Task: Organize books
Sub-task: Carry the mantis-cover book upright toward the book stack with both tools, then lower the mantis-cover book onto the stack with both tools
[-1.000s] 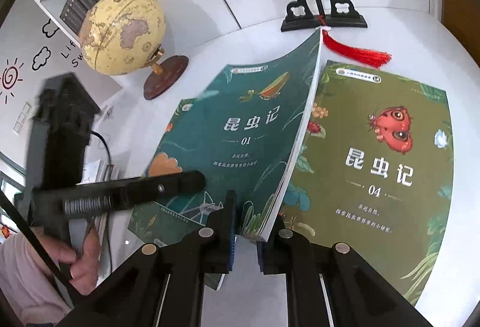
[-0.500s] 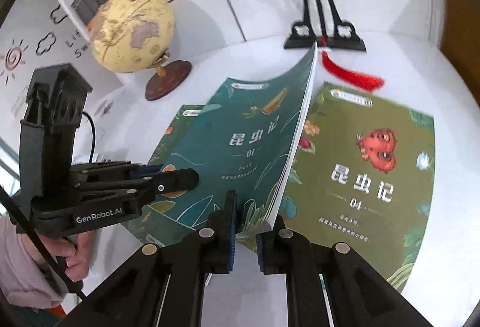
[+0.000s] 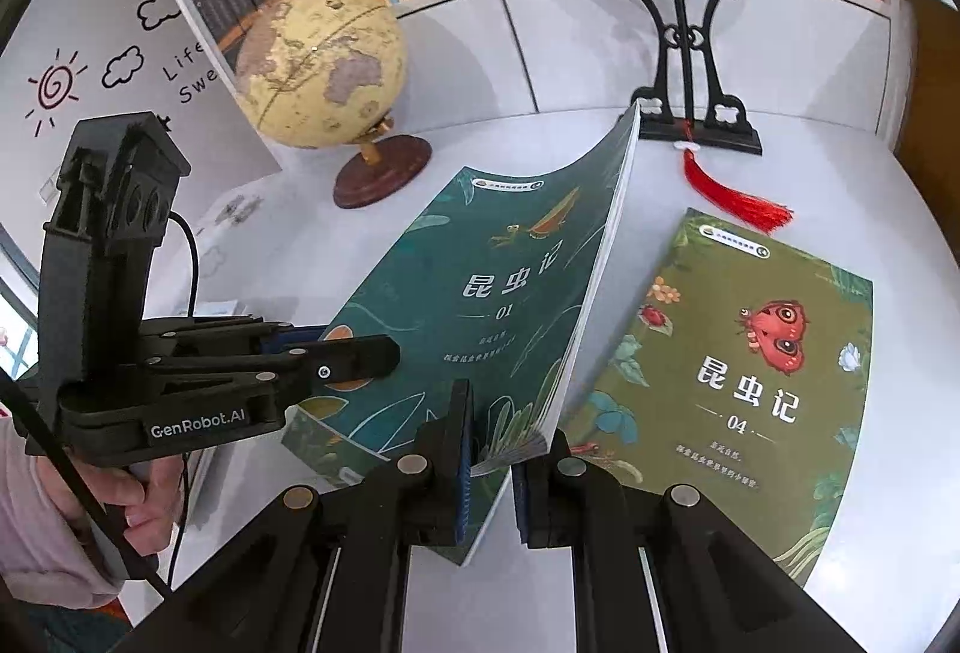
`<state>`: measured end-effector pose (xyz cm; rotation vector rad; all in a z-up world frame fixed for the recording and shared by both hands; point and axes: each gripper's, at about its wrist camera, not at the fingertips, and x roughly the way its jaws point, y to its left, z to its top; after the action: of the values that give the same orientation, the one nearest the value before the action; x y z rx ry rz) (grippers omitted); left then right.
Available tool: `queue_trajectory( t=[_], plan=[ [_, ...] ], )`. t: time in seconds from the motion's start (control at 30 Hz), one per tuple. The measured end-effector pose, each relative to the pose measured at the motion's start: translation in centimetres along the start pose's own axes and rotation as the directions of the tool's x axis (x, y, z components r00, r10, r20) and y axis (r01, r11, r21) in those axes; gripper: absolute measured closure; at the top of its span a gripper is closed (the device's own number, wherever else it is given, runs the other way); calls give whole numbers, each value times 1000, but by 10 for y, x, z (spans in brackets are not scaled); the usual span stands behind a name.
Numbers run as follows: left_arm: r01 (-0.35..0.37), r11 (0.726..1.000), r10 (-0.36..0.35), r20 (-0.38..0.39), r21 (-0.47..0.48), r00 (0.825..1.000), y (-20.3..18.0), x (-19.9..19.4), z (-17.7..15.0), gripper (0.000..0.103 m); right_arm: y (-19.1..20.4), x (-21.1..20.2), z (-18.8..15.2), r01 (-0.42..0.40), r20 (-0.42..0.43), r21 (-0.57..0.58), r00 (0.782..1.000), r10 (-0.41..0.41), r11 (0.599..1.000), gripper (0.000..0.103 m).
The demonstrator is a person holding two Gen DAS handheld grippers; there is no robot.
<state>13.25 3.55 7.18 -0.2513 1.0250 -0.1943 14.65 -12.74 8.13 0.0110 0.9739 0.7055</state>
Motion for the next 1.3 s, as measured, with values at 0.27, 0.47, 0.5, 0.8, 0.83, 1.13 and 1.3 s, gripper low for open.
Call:
queue_trajectory(
  t=[0.27, 0.47, 0.5, 0.8, 0.83, 1.13, 1.3],
  plan=[
    [-19, 1000, 20, 37, -16, 999, 8, -32, -15, 87, 29, -11, -5, -15, 21, -18, 1000, 15, 1000, 93],
    [-36, 998, 39, 67, -47, 997, 23, -61, -30, 87, 62, -18, -10, -34, 40, -39, 999, 36, 999, 92],
    [-41, 998, 45, 72, -54, 996, 26, -66, -33, 87, 70, -19, -10, -39, 44, -46, 998, 41, 998, 92],
    [-76, 989, 91, 120, -125, 989, 69, -125, -70, 87, 140, -21, -18, -91, 52, -94, 994, 96, 991, 92],
    [-80, 988, 96, 124, -134, 988, 74, -130, -73, 87, 149, -21, -19, -97, 53, -100, 993, 103, 990, 92],
    [-120, 971, 152, 147, -205, 977, 121, -179, -104, 87, 225, -11, -28, -152, 47, -135, 986, 160, 979, 92],
    [-146, 960, 183, 140, -238, 973, 145, -197, -125, 87, 262, 0, -37, -171, 34, -127, 984, 176, 977, 92]
  ],
)
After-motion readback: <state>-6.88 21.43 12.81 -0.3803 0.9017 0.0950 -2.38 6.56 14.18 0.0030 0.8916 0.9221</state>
